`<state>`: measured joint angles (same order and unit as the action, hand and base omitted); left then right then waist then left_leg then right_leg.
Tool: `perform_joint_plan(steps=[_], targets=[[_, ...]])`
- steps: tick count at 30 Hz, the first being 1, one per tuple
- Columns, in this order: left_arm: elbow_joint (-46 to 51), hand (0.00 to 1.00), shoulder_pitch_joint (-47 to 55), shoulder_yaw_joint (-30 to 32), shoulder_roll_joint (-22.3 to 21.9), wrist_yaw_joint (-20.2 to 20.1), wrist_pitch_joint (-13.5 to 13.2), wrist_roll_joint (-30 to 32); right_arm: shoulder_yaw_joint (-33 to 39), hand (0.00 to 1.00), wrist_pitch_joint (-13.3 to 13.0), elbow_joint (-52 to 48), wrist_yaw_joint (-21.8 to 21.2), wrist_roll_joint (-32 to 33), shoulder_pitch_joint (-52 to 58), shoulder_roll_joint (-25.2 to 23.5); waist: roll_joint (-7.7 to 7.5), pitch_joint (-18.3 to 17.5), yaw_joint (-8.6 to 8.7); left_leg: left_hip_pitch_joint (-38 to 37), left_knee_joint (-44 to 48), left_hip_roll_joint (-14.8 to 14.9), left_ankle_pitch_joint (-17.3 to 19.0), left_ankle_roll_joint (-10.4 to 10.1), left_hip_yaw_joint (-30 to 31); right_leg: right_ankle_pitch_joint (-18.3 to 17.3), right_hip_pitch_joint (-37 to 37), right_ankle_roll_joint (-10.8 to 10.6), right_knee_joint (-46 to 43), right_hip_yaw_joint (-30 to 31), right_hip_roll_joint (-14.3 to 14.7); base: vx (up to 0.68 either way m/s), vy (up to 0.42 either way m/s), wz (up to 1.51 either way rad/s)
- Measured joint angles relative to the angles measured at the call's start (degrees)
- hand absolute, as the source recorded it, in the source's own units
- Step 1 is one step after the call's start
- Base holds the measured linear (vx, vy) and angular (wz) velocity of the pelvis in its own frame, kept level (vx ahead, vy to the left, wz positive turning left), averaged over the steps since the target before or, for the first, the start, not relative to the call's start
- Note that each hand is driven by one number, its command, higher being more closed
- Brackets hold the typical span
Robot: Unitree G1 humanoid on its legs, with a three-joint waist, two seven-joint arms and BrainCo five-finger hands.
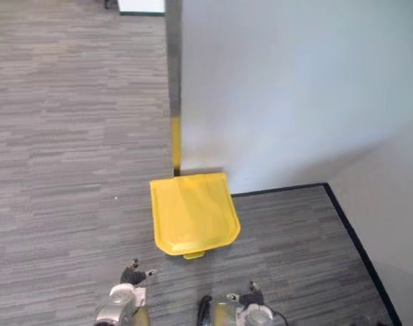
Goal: Gather rubbish on tea table into small bin, then transfer packed bag to large trash can.
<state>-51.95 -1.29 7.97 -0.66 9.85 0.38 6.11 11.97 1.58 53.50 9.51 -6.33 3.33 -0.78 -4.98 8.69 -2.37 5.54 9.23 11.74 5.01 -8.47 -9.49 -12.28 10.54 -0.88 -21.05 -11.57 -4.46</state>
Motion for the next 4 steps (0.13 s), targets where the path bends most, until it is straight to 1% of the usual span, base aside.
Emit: perform_joint_plan(steps=[2, 4], targets=[[-1.4, 0.0, 1.1, 0.0, 0.3, 0.1, 0.0, -0.7, 1.4, 0.0, 0.1, 2.0, 0.2, 0.1, -0.7, 0.8, 0.64, -0.8, 0.1, -1.7, -3.4, -1.0, -1.4, 0.6, -0.5, 1.0, -0.7, -0.7, 1.7, 0.8, -0.1, -0.04, 0.048, 0.0], [-2.2, 0.0, 1.4, 0.0, 0.6, 0.1, 0.0, -1.1, 1.7, 0.0, 0.1, 2.7, 0.2, 0.2, -1.0, 1.0, 1.34, -1.4, 0.13, -1.9, -4.5, -1.6, -2.0, 0.6, -0.9, 1.9, -0.7, -1.2, 3.1, 1.2, -0.4, -0.01, 0.077, -0.05]])
